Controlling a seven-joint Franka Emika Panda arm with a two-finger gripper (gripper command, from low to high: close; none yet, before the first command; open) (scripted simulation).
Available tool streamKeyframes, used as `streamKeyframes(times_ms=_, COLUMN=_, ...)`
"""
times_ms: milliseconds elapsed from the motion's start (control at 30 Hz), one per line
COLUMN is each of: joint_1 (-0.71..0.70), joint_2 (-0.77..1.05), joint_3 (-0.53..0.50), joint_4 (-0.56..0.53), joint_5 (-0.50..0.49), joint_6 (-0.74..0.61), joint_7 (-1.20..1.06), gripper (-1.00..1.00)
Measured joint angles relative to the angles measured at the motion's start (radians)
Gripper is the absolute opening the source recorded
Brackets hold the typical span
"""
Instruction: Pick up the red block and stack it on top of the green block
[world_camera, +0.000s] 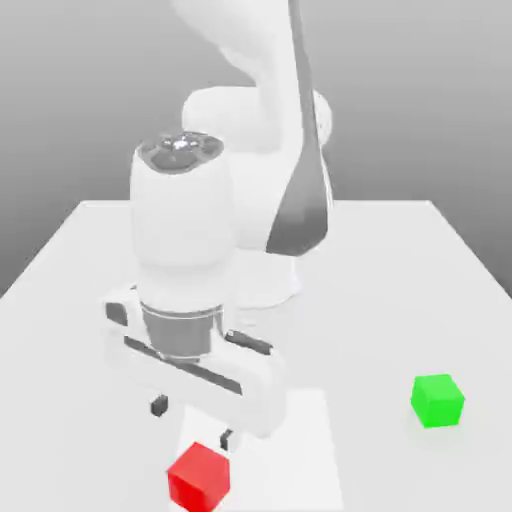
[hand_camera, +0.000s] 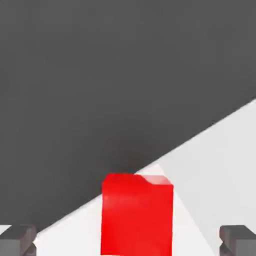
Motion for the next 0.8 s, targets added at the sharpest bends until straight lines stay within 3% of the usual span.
streamKeyframes(times_ms=67, joint_1=0.004, joint_2=0.072, joint_3=-0.005, joint_4=0.010, joint_5=-0.005, joint_6=0.058, joint_7=0.006, gripper=0.00)
streamKeyframes(times_ms=100, joint_1=0.006, joint_2=0.108, joint_3=-0.009, joint_4=0.015, joint_5=-0.009, joint_6=0.088, joint_7=0.009, gripper=-1.00)
streamKeyframes(times_ms=333, joint_1=0.006, joint_2=0.117, joint_3=-0.009, joint_4=0.016, joint_5=-0.010, joint_6=0.096, joint_7=0.011, gripper=-1.00)
streamKeyframes(times_ms=500, joint_1=0.003, joint_2=-0.035, joint_3=0.011, joint_4=-0.011, joint_5=0.005, joint_6=-0.029, joint_7=-0.007, gripper=-1.00)
streamKeyframes(times_ms=700, joint_1=0.135, joint_2=-0.155, joint_3=0.195, joint_4=-0.100, joint_5=0.014, joint_6=-0.059, joint_7=-0.155, gripper=-1.00)
streamKeyframes(times_ms=800, joint_1=0.275, joint_2=-0.215, joint_3=0.293, joint_4=-0.150, joint_5=0.028, joint_6=-0.068, joint_7=-0.250, gripper=-1.00)
